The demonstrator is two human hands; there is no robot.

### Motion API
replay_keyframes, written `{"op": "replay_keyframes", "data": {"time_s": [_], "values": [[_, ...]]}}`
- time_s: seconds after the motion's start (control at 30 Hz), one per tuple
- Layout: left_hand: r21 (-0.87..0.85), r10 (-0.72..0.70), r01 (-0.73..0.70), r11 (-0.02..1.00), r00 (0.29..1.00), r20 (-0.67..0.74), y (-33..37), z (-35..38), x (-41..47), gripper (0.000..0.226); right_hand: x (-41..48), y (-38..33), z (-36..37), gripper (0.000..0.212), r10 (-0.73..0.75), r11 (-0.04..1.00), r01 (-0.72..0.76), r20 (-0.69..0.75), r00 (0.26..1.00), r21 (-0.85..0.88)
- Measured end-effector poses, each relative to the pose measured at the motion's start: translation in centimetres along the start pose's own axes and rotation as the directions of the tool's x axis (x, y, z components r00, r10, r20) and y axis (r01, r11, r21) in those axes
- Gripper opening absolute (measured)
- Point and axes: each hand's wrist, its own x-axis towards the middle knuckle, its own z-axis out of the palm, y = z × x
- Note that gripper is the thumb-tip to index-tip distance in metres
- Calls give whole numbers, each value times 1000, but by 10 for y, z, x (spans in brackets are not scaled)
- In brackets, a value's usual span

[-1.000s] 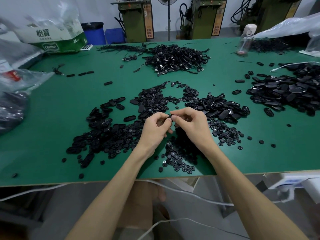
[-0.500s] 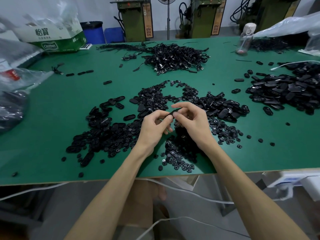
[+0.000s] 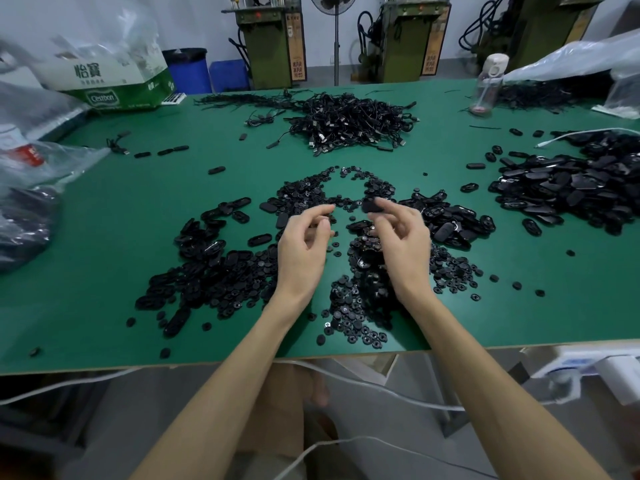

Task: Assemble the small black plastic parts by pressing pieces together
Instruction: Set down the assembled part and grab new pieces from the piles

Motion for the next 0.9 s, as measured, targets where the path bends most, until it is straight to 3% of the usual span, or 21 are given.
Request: {"op": "replay_keyframes", "data": {"time_s": [0.07,0.13,0.17,0.23,0.27,0.3,0.37,0.43,0.53,0.63,0.73,0.83,0.9], "values": [[-121,-96,77,990,982,-161,8,-4,7,22,2,1,-4,38,82,996,-77,-126,989,47],[-262,-286,203,944,898,-335,11,-15,20,24,4,3,-5,50,149,987,-136,-165,975,84],[-245,-327,248,937,866,-378,10,-23,28,24,4,4,-5,57,167,984,-154,-155,974,94],[-17,-292,308,951,880,-375,4,-43,39,25,4,5,-4,65,171,983,-162,-110,979,82],[193,-250,326,925,908,-337,-1,-54,42,28,4,6,-3,65,161,986,-157,-87,983,51],[437,-205,324,839,932,-298,-7,-67,42,31,4,6,-3,63,147,989,-147,-66,987,12],[790,-124,286,542,957,-262,-20,-92,41,31,2,5,-3,52,101,994,-102,-24,995,-49],[886,-149,308,347,951,-272,-26,-112,39,17,1,3,-1,38,4,988,3,43,999,-155],[924,-196,295,243,948,-251,-35,-127,37,23,-1,4,7,32,-124,890,224,263,957,-397],[925,-117,265,271,963,-241,-39,-128,34,21,-1,9,15,42,-84,730,353,436,896,-585],[900,-38,228,373,972,-230,-36,-122,30,16,-1,15,16,37,-48,668,382,475,878,-639],[758,0,142,637,983,-185,-23,-107,26,11,1,17,18,28,-46,689,363,461,886,-627],[444,-104,161,882,983,-150,-9,-91,26,6,3,19,18,22,-37,712,335,443,896,-617]]}}
